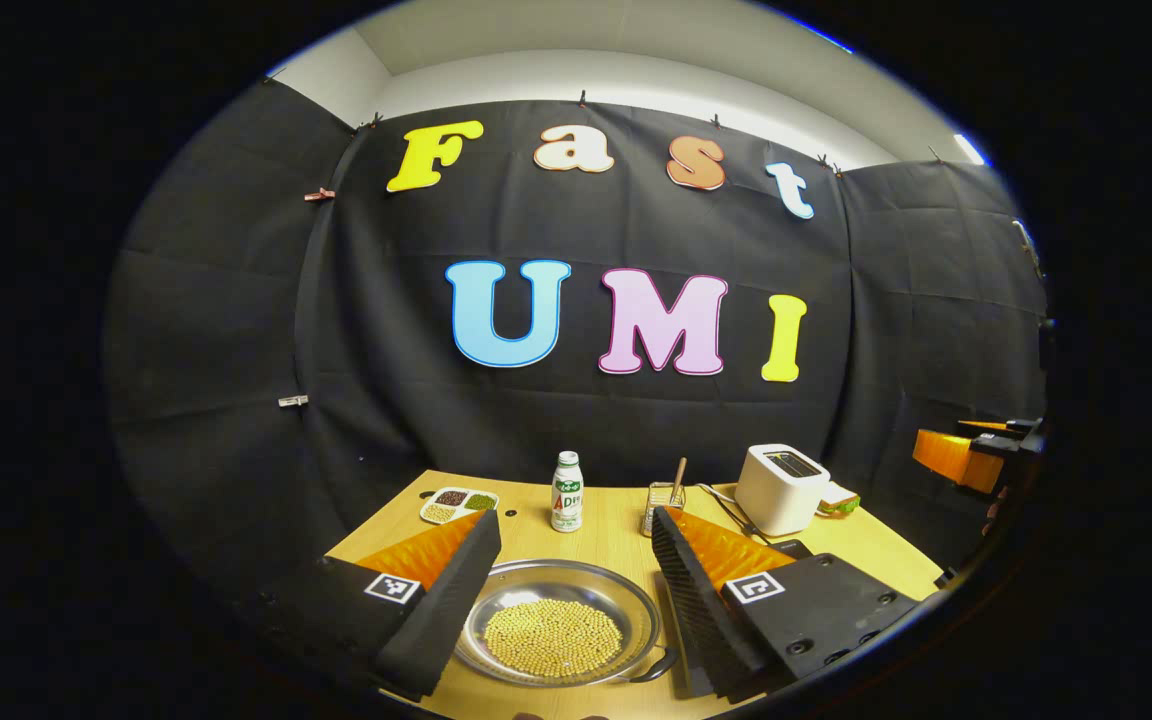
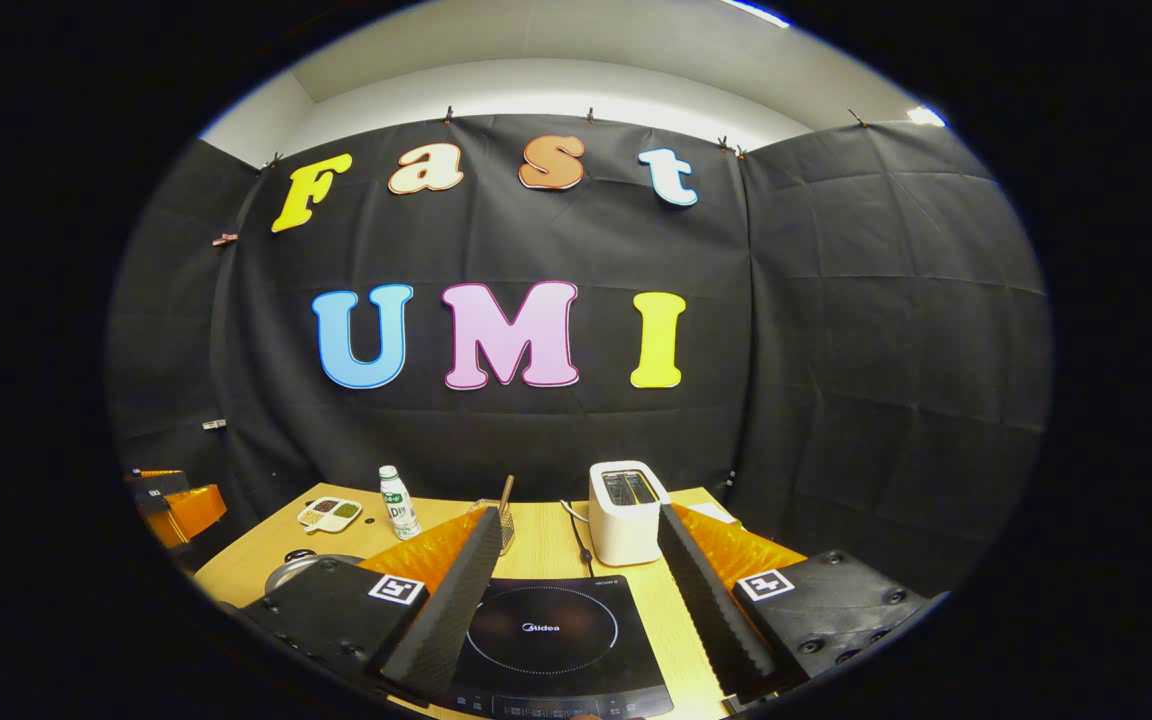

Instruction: First push the handle of the pot to place it horizontally, then grasp the pot with both hands and set it on the induction cooktop.

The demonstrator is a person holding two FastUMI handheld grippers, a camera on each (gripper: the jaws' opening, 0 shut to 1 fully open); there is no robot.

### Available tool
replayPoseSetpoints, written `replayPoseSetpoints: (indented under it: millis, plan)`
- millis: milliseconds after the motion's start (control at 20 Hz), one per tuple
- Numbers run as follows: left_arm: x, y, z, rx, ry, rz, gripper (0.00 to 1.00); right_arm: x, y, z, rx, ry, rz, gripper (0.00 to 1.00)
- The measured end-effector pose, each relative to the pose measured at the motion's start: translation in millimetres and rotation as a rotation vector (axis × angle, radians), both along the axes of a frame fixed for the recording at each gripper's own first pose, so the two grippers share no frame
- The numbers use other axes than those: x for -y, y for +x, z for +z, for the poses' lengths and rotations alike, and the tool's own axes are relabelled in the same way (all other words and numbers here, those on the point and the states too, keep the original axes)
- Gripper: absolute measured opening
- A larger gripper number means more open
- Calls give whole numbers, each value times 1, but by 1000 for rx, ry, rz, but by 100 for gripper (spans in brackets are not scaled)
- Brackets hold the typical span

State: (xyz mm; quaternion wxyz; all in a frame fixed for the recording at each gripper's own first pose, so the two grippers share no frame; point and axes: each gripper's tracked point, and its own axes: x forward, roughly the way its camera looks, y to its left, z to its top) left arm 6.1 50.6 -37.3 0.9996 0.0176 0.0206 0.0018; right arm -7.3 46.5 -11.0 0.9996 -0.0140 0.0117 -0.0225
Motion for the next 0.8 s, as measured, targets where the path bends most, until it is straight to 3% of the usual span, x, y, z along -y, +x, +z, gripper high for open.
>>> replayPoseSetpoints:
  millis: [200, 350, 600, 700, 800]
  plan:
    - [-13, -4, -5, -3, 22, -32, 95, -2, -4, -6, -17, -6, -43, 94]
    - [-23, -8, -13, -18, 22, -57, 95, -5, -7, -7, -24, -5, -72, 98]
    - [-35, -11, -37, -91, 13, -103, 95, -18, -15, -12, -26, -18, -74, 98]
    - [-33, -12, -47, -127, 15, -137, 89, -24, -17, -16, -25, -13, -65, 98]
    - [-30, -12, -54, -158, 47, -159, 77, -28, -14, -23, -30, -13, -50, 97]
